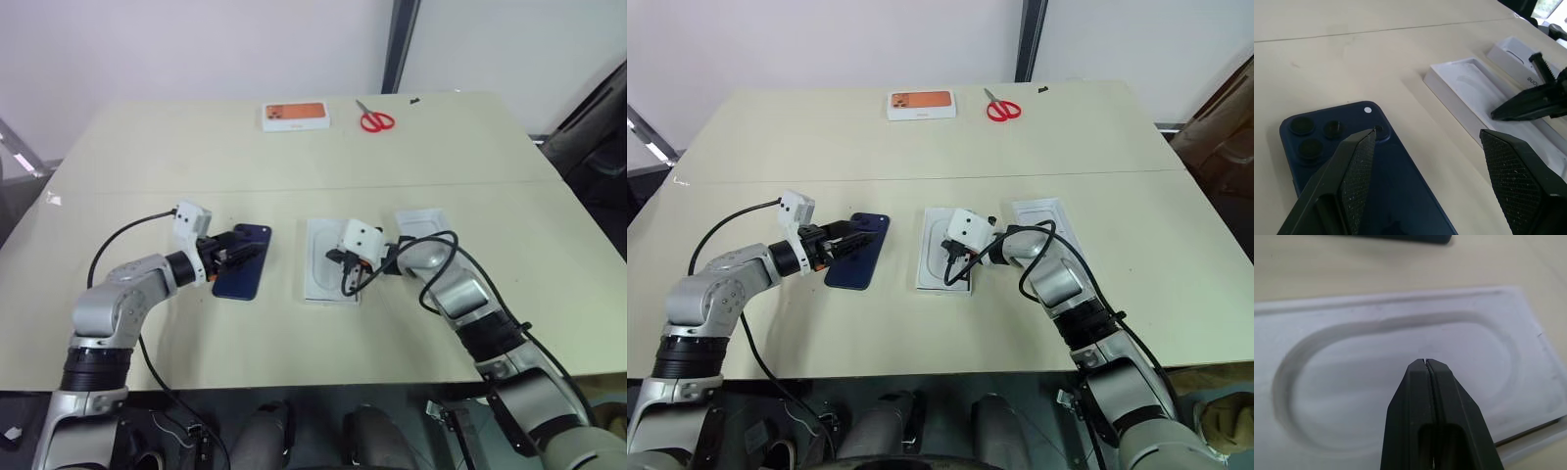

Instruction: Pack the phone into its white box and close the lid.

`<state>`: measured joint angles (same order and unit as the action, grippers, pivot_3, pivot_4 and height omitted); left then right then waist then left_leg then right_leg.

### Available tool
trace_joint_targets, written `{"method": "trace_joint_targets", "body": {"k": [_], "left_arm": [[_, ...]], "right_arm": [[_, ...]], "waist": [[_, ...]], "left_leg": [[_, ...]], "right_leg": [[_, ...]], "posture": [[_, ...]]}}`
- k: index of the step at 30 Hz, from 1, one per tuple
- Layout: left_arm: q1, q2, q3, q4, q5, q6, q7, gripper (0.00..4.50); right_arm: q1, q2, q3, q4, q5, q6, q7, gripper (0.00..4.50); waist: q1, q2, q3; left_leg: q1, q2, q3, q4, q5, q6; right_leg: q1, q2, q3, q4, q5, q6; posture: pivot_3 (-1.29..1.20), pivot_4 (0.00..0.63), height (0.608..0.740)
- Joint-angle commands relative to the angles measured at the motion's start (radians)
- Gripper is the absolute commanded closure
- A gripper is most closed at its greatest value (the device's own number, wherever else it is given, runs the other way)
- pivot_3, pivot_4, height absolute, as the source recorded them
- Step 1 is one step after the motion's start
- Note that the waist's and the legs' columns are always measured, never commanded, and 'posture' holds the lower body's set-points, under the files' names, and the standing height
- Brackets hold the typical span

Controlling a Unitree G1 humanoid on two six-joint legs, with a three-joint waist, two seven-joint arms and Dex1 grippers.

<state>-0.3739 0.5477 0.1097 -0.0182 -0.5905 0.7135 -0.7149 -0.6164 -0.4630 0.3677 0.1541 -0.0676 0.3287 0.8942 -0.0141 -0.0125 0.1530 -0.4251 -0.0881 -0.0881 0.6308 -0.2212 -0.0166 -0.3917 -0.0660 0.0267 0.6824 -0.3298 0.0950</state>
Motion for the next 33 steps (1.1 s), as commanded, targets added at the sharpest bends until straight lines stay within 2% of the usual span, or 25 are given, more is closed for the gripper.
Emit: {"method": "trace_joint_targets", "body": {"k": [1, 8, 18, 26, 28, 33], "left_arm": [[0.006, -0.004, 0.014, -0.035, 0.008, -0.019, 0.006, 0.91], [0.007, -0.016, 0.011, -0.034, 0.021, -0.022, 0.018, 0.91], [-0.011, -0.023, 0.017, -0.017, 0.025, -0.017, 0.022, 0.91], [-0.045, 0.015, 0.041, 0.047, 0.022, 0.052, 0.034, 0.91], [-0.051, 0.029, 0.045, 0.064, 0.023, 0.059, 0.030, 0.91], [-0.119, 0.112, 0.134, 0.228, -0.043, 0.162, -0.032, 0.91]], "right_arm": [[-0.023, -0.046, 0.020, -0.044, -0.026, 0.010, 0.056, 4.47], [-0.019, -0.081, 0.030, -0.065, -0.053, 0.012, 0.080, 4.47], [-0.051, 0.011, -0.031, -0.073, -0.005, -0.001, 0.008, 4.47], [-0.011, -0.017, 0.045, -0.005, -0.100, -0.070, -0.011, 4.47], [-0.017, -0.009, 0.031, -0.005, -0.094, -0.071, -0.017, 4.47], [-0.136, 0.110, -0.107, -0.027, 0.039, 0.023, -0.074, 4.47]], "waist": [[0.000, 0.000, 0.000], [0.002, 0.000, 0.000], [-0.001, 0.000, 0.000], [0.000, 0.000, 0.000], [-0.003, 0.000, 0.000], [-0.012, -0.001, 0.001]], "left_leg": [[0.000, 0.000, 0.000, 0.000, 0.000, 0.000], [0.000, 0.000, 0.000, 0.000, 0.000, 0.000], [0.000, 0.000, 0.000, 0.000, 0.000, 0.000], [0.000, 0.000, 0.000, 0.000, 0.000, 0.000], [0.000, 0.000, 0.000, 0.000, 0.000, 0.000], [-0.001, 0.001, 0.000, 0.000, 0.000, 0.000]], "right_leg": [[0.000, 0.000, 0.000, 0.000, 0.000, 0.000], [0.000, 0.000, 0.000, 0.000, 0.000, 0.000], [0.000, 0.000, 0.000, 0.000, 0.000, 0.000], [0.000, 0.000, 0.000, 0.000, 0.000, 0.000], [0.000, 0.001, 0.000, 0.001, 0.000, 0.000], [-0.003, 0.001, 0.000, 0.003, 0.000, 0.000]], "posture": [[0.00, 0.150, 0.734], [0.00, 0.150, 0.734], [0.00, 0.150, 0.734], [0.00, 0.150, 0.734], [0.00, 0.150, 0.734], [0.00, 0.150, 0.734]]}}
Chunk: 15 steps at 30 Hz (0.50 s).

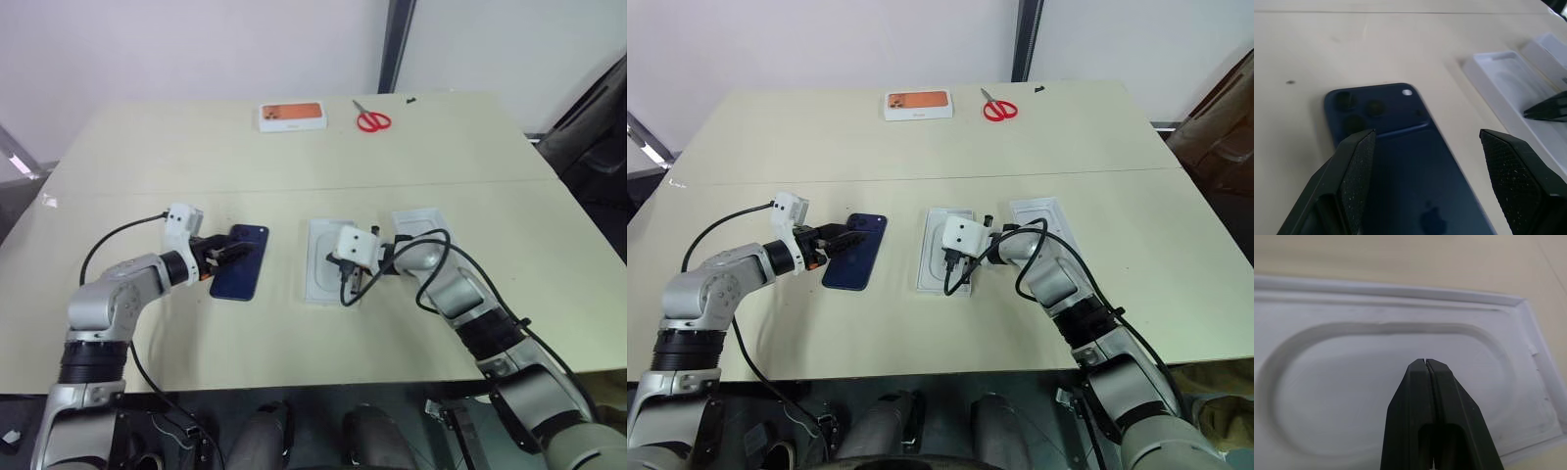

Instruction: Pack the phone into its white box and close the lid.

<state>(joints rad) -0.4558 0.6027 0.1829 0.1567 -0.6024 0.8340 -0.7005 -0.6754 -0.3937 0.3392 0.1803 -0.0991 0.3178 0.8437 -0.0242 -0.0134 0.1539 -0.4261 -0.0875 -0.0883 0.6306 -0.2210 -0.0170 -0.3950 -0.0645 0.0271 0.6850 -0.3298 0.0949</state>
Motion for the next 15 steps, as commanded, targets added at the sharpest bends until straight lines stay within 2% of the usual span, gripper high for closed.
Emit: {"method": "trace_joint_targets", "body": {"k": [1, 6, 8, 15], "left_arm": [[-0.042, 0.083, 0.057, 0.086, -0.026, 0.047, -0.078, 0.91], [-0.083, 0.166, 0.027, 0.213, -0.026, 0.110, -0.203, 0.91], [-0.084, 0.189, 0.002, 0.239, -0.012, 0.108, -0.263, 0.91], [-0.123, 0.186, -0.055, 0.347, 0.012, 0.163, -0.365, 0.91]], "right_arm": [[-0.092, 0.061, -0.077, -0.060, 0.079, 0.055, -0.025, 4.47], [-0.116, 0.129, 0.003, -0.072, 0.044, 0.096, -0.041, 4.47], [-0.134, 0.166, 0.033, -0.062, 0.045, 0.169, -0.036, 4.47], [-0.202, 0.254, 0.167, 0.043, 0.015, 0.340, 0.000, 4.47]], "waist": [[-0.004, 0.000, 0.000], [-0.011, 0.000, 0.000], [-0.015, 0.000, 0.000], [-0.019, 0.000, 0.000]], "left_leg": [[0.000, 0.000, 0.000, 0.000, 0.000, 0.000], [0.000, 0.000, -0.002, 0.000, 0.000, 0.000], [0.000, 0.000, -0.001, 0.000, 0.000, 0.000], [0.000, 0.000, -0.002, 0.000, 0.000, -0.001]], "right_leg": [[0.000, 0.000, 0.000, 0.001, 0.000, 0.000], [-0.002, 0.000, -0.002, -0.001, 0.000, 0.000], [-0.002, 0.000, -0.001, -0.001, 0.000, 0.000], [-0.004, 0.000, -0.002, 0.001, 0.000, 0.000]], "posture": [[0.00, 0.150, 0.734], [0.00, 0.150, 0.734], [0.00, 0.150, 0.734], [0.00, 0.150, 0.734]]}}
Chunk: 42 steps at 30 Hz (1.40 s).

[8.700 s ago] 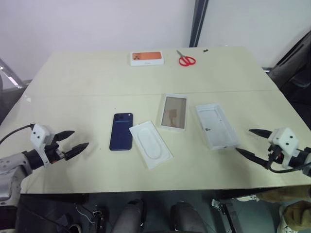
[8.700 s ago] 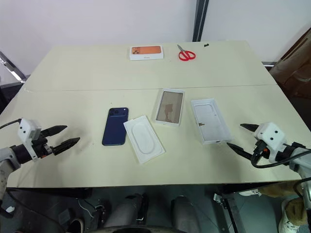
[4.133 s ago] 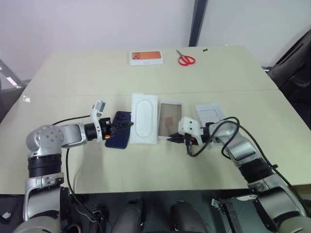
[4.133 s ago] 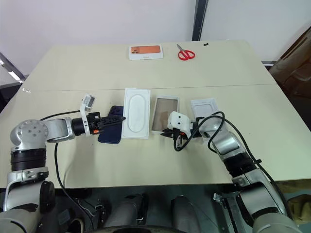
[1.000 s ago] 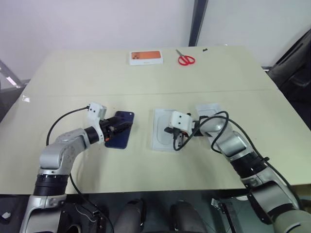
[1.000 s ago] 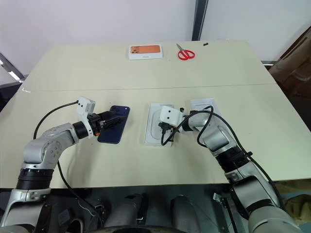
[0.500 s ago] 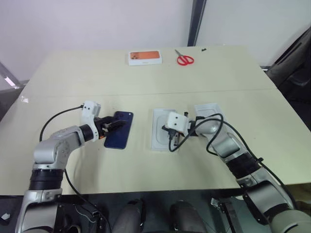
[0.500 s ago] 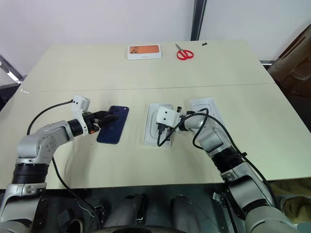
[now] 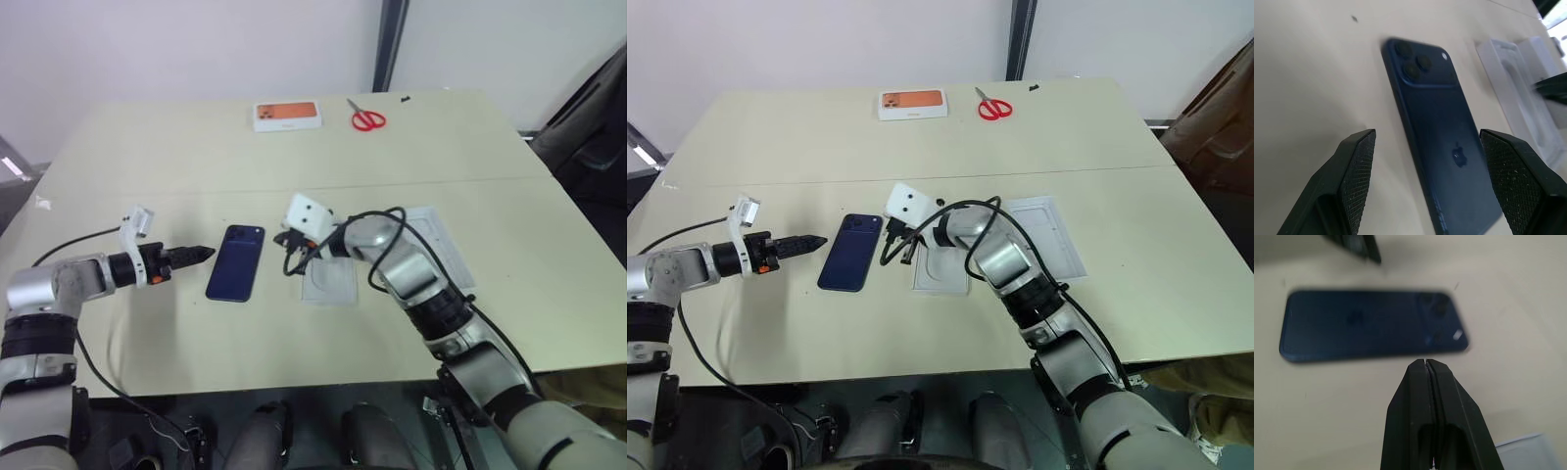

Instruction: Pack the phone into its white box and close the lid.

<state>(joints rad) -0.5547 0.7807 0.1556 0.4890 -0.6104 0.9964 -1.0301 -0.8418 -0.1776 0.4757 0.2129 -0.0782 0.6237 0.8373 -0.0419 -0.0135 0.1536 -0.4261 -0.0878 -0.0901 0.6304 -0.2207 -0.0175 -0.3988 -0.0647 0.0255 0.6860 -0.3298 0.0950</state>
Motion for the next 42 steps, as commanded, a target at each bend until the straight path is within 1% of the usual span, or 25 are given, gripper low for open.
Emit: {"method": "trace_joint_targets", "body": {"k": [1, 7, 11, 13, 18, 24, 28, 31, 35, 42], "left_arm": [[-0.025, 0.004, -0.045, 0.021, 0.032, 0.005, -0.040, 0.91], [-0.025, -0.031, -0.095, 0.030, 0.054, 0.026, -0.062, 0.91], [-0.010, -0.054, -0.124, 0.030, 0.066, 0.034, -0.076, 0.91], [0.005, -0.067, -0.147, 0.023, 0.084, 0.026, -0.082, 0.91], [0.015, -0.144, -0.158, 0.039, 0.077, 0.058, -0.088, 0.91], [-0.032, -0.196, -0.123, 0.062, 0.063, 0.102, -0.079, 0.91], [-0.059, -0.207, -0.091, 0.089, 0.057, 0.125, -0.074, 0.91], [-0.066, -0.210, -0.083, 0.099, 0.073, 0.104, -0.054, 0.91], [-0.078, -0.200, -0.049, 0.127, 0.069, 0.100, -0.044, 0.91], [-0.068, -0.174, -0.043, 0.146, 0.085, 0.083, -0.048, 0.91]], "right_arm": [[-0.043, 0.054, 0.037, 0.026, -0.004, 0.045, 0.006, 4.47], [-0.063, 0.113, 0.063, 0.123, -0.028, 0.047, -0.030, 4.47], [-0.068, 0.136, 0.051, 0.183, -0.034, 0.038, -0.056, 4.47], [-0.067, 0.136, 0.053, 0.195, -0.041, 0.026, -0.064, 4.47], [-0.053, 0.118, 0.061, 0.189, -0.053, 0.015, -0.062, 4.47], [-0.043, 0.103, 0.058, 0.186, -0.059, 0.011, -0.053, 4.47], [-0.040, 0.099, 0.060, 0.184, -0.064, 0.007, -0.051, 4.47], [-0.035, 0.097, 0.063, 0.178, -0.067, 0.004, -0.050, 4.47], [-0.029, 0.090, 0.062, 0.177, -0.072, -0.003, -0.049, 4.47], [-0.026, 0.083, 0.066, 0.180, -0.084, -0.014, -0.044, 4.47]], "waist": [[-0.003, 0.000, 0.000], [0.000, 0.000, 0.000], [0.001, 0.000, -0.001], [0.001, 0.001, -0.002], [0.008, 0.005, -0.006], [0.031, 0.006, -0.008], [0.030, 0.006, -0.008], [0.028, 0.006, -0.008], [0.028, 0.006, -0.008], [0.023, 0.006, -0.008]], "left_leg": [[0.000, 0.000, 0.000, 0.000, 0.000, 0.000], [0.000, 0.000, 0.000, 0.000, 0.000, 0.000], [0.000, 0.000, 0.000, 0.000, 0.000, 0.000], [0.000, 0.000, 0.000, 0.000, 0.000, 0.000], [0.003, -0.001, 0.000, 0.000, 0.000, 0.000], [0.009, -0.002, 0.000, 0.000, -0.004, 0.006], [0.009, -0.003, 0.000, 0.000, -0.003, 0.005], [0.009, -0.003, 0.000, 0.000, -0.003, 0.004], [0.009, -0.002, 0.000, 0.000, -0.003, 0.004], [0.009, -0.002, 0.000, 0.000, -0.003, 0.004]], "right_leg": [[-0.001, 0.000, 0.000, 0.000, 0.000, 0.000], [-0.001, 0.000, 0.000, 0.000, 0.000, 0.000], [0.000, 0.000, 0.000, 0.000, 0.000, 0.000], [0.000, 0.000, 0.000, 0.000, 0.000, 0.000], [0.003, -0.001, 0.000, 0.000, 0.000, 0.000], [0.010, -0.002, 0.000, 0.000, 0.000, 0.000], [0.009, -0.002, 0.000, 0.000, 0.000, 0.000], [0.009, -0.002, 0.000, 0.000, 0.000, 0.000], [0.009, -0.002, 0.000, -0.001, 0.000, 0.000], [0.009, -0.002, 0.000, -0.001, 0.000, 0.000]], "posture": [[0.00, 0.150, 0.734], [0.00, 0.150, 0.734], [0.00, 0.150, 0.734], [0.00, 0.150, 0.734], [0.00, 0.150, 0.734], [0.00, 0.150, 0.734], [0.00, 0.150, 0.734], [0.00, 0.150, 0.734], [0.00, 0.150, 0.734], [0.00, 0.150, 0.734]]}}
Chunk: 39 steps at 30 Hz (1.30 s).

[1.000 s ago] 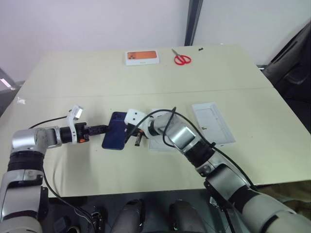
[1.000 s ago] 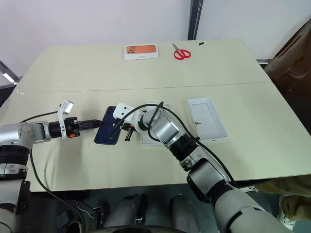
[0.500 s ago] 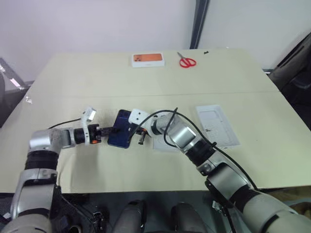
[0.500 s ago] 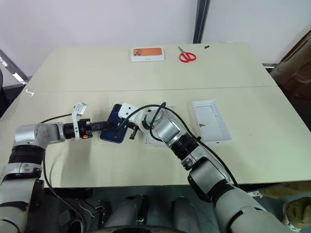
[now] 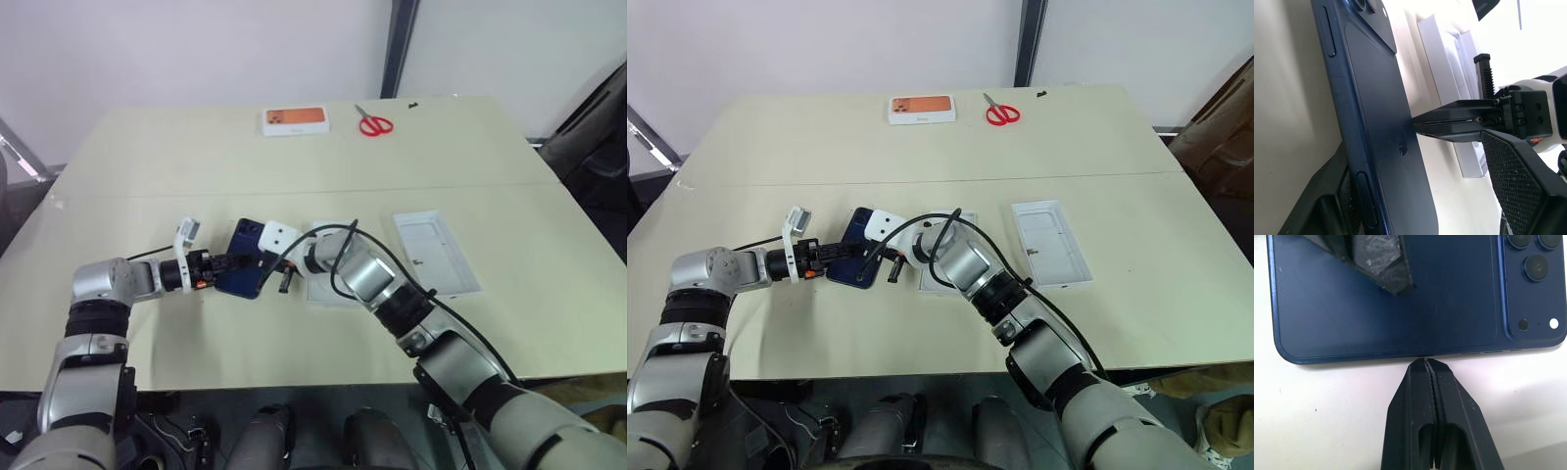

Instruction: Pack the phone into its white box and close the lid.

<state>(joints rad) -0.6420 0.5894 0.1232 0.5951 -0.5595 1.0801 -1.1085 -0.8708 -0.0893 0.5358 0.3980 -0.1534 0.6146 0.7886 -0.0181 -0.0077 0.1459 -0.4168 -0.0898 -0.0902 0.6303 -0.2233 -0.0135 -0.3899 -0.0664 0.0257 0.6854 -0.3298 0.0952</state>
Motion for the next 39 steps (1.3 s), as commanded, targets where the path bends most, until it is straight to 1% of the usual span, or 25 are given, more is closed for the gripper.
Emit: {"method": "trace_joint_targets", "body": {"k": [1, 4, 6, 15, 16, 17, 18, 19, 20, 25, 28, 31, 35, 38, 39], "left_arm": [[0.019, 0.019, -0.008, 0.043, 0.034, 0.000, 0.032, 0.91], [0.023, 0.023, 0.005, 0.040, 0.026, 0.006, 0.032, 1.74], [0.028, 0.028, 0.009, 0.039, 0.021, 0.012, 0.031, 2.68], [0.045, 0.031, 0.025, 0.029, 0.000, 0.042, 0.037, 2.68], [0.044, 0.029, 0.031, 0.033, -0.002, 0.045, 0.041, 3.23], [0.044, 0.027, 0.035, 0.034, -0.002, 0.045, 0.045, 3.50], [0.044, 0.025, 0.038, 0.034, -0.003, 0.046, 0.048, 4.02], [0.044, 0.024, 0.040, 0.034, -0.004, 0.047, 0.050, 4.29], [0.049, 0.024, 0.040, 0.027, -0.009, 0.050, 0.051, 4.46], [0.061, 0.027, 0.072, 0.024, -0.038, 0.074, 0.053, 4.46], [0.062, 0.025, 0.117, 0.026, -0.068, 0.097, 0.067, 4.46], [0.070, 0.021, 0.173, 0.025, -0.116, 0.140, 0.078, 4.46], [0.074, -0.002, 0.296, 0.021, -0.208, 0.234, 0.120, 4.46], [0.083, -0.027, 0.382, -0.003, -0.257, 0.274, 0.174, 4.46], [0.084, -0.036, 0.408, -0.012, -0.272, 0.286, 0.197, 4.50]], "right_arm": [[0.002, -0.005, 0.004, -0.002, -0.010, -0.007, 0.005, 4.47], [0.003, -0.006, 0.009, -0.005, -0.015, -0.011, 0.006, 4.50], [0.006, -0.007, 0.011, -0.006, -0.017, -0.014, 0.007, 4.50], [0.009, -0.010, 0.016, -0.006, -0.023, -0.021, 0.004, 4.50], [0.008, -0.010, 0.015, -0.005, -0.023, -0.021, 0.004, 4.50], [0.008, -0.009, 0.014, -0.005, -0.022, -0.020, 0.003, 4.50], [0.008, -0.008, 0.013, -0.005, -0.022, -0.020, 0.003, 4.50], [0.008, -0.008, 0.013, -0.004, -0.022, -0.021, 0.002, 4.50], [0.008, -0.009, 0.013, -0.005, -0.023, -0.023, 0.002, 4.50], [0.014, -0.019, -0.005, -0.025, -0.015, -0.053, -0.001, 4.50], [0.028, -0.024, -0.060, -0.078, 0.018, -0.106, -0.017, 4.50], [0.044, -0.025, -0.136, -0.146, 0.085, -0.115, -0.002, 4.50], [0.063, -0.044, -0.236, -0.235, 0.181, -0.073, 0.023, 4.50], [0.094, -0.090, -0.279, -0.304, 0.240, -0.022, 0.066, 4.50], [0.111, -0.106, -0.308, -0.339, 0.288, 0.035, 0.089, 4.24]], "waist": [[-0.001, 0.000, 0.000], [-0.005, 0.000, 0.000], [-0.009, 0.000, 0.000], [-0.021, 0.000, 0.000], [-0.022, 0.000, 0.000], [-0.023, 0.000, 0.000], [-0.023, 0.000, 0.000], [-0.023, 0.000, 0.000], [-0.024, 0.000, 0.000], [-0.025, 0.000, 0.000], [-0.026, 0.000, 0.000], [-0.027, 0.000, 0.000], [-0.031, 0.000, 0.000], [-0.027, -0.001, 0.001], [-0.025, -0.001, 0.001]], "left_leg": [[0.000, 0.000, 0.000, 0.000, 0.000, 0.000], [0.000, 0.000, 0.000, 0.000, 0.000, 0.000], [0.000, 0.000, 0.000, -0.001, 0.000, 0.000], [0.000, 0.001, 0.000, -0.002, 0.001, -0.001], [0.000, 0.001, 0.000, -0.002, 0.000, -0.001], [0.000, 0.001, 0.000, -0.002, 0.000, -0.001], [0.000, 0.001, 0.000, -0.002, 0.000, -0.001], [0.000, 0.001, 0.000, -0.002, 0.000, -0.001], [0.000, 0.001, -0.001, -0.002, 0.000, -0.001], [0.000, 0.001, -0.001, -0.002, 0.000, -0.001], [0.000, 0.001, -0.001, -0.002, 0.000, 0.000], [-0.001, 0.001, -0.001, -0.002, 0.000, 0.000], [-0.002, 0.002, 0.000, -0.004, 0.000, -0.001], [-0.004, 0.002, 0.000, -0.003, 0.000, -0.001], [-0.005, 0.002, 0.000, -0.002, 0.000, -0.001]], "right_leg": [[0.000, 0.000, 0.000, 0.000, 0.000, 0.000], [-0.001, 0.000, 0.000, 0.000, 0.000, 0.000], [-0.001, 0.000, 0.000, 0.000, 0.000, 0.000], [-0.002, 0.000, 0.000, 0.000, 0.000, 0.000], [-0.002, 0.000, 0.000, 0.000, 0.000, 0.000], [-0.002, 0.000, 0.000, 0.000, 0.000, 0.000], [-0.002, 0.000, 0.000, 0.000, 0.000, 0.000], [-0.002, 0.000, 0.000, 0.000, 0.000, 0.000], [-0.001, 0.000, 0.000, 0.000, 0.000, 0.000], [-0.001, 0.000, 0.000, 0.000, 0.000, 0.000], [-0.002, 0.001, 0.000, 0.000, 0.000, 0.000], [-0.002, 0.001, 0.000, 0.000, 0.000, 0.000], [-0.004, 0.001, 0.000, 0.000, 0.000, 0.000], [-0.006, 0.001, 0.000, 0.000, 0.000, 0.000], [-0.006, 0.001, 0.000, 0.000, 0.000, 0.000]], "posture": [[0.00, 0.150, 0.734], [0.00, 0.150, 0.734], [0.00, 0.150, 0.734], [0.00, 0.150, 0.734], [0.00, 0.150, 0.734], [0.00, 0.150, 0.734], [0.00, 0.150, 0.734], [0.00, 0.150, 0.734], [0.00, 0.150, 0.734], [0.00, 0.150, 0.734], [0.00, 0.150, 0.734], [0.00, 0.150, 0.734], [0.00, 0.150, 0.734], [0.00, 0.150, 0.734], [0.00, 0.150, 0.734]]}}
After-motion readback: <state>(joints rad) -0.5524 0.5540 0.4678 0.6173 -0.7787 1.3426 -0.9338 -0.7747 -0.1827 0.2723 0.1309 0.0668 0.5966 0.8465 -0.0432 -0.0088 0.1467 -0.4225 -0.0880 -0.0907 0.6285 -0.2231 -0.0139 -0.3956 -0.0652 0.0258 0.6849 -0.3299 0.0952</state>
